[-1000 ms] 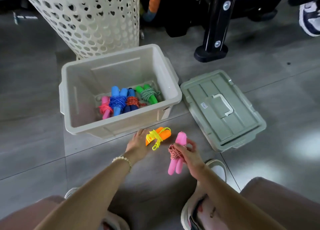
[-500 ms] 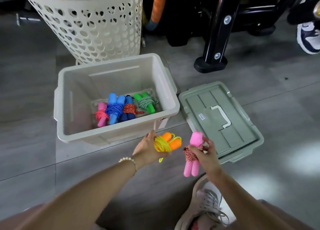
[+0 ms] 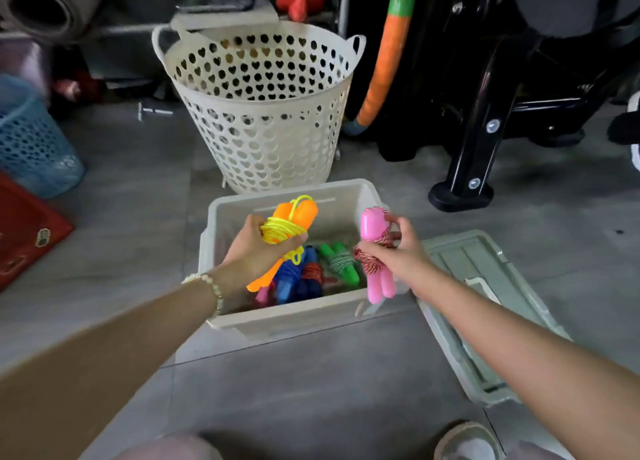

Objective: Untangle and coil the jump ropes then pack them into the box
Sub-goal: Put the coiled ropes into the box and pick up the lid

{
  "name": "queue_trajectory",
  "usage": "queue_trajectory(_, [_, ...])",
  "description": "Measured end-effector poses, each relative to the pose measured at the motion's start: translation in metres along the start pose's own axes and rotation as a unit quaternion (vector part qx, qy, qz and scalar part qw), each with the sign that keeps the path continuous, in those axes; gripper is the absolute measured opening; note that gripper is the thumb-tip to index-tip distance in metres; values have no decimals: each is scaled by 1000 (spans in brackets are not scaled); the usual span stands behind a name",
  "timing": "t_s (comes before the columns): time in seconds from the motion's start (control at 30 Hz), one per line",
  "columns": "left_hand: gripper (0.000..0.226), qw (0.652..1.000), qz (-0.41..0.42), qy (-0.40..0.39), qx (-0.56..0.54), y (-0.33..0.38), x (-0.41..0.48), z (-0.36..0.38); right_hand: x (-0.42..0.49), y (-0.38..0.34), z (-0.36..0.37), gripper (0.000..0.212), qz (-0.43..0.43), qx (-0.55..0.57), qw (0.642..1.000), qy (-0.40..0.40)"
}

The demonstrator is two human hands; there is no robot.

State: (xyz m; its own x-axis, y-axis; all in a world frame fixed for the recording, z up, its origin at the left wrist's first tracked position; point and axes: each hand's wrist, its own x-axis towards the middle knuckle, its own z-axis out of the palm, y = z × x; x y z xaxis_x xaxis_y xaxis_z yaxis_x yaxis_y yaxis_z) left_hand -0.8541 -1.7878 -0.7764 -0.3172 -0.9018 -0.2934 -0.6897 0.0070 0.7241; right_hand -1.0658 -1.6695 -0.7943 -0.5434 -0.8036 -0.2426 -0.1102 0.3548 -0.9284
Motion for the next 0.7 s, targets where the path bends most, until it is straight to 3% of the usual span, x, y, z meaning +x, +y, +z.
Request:
queue_trajectory(0.23, [64,985,-128,58,-96,-52,55,32,72,30,61,64,68,14,997,25])
queue_trajectory(0.4, [25,985,-145,38,-89,-77,68,66,104,86,97,81,78,-81,994,-2])
queue_trajectory(0.5, [27,986,-129,61,-85,-84,71,72,109,103,107,80,119,-152,980,-57])
queue_trajectory(0.6, [33,992,-105,66,-21,-82,75,63,111,96,96,65,120,-167,976,-72])
queue_trajectory(0.7, [74,992,-54,89,68,-66,74,53,106,73,68,59,79,-142,984,-68])
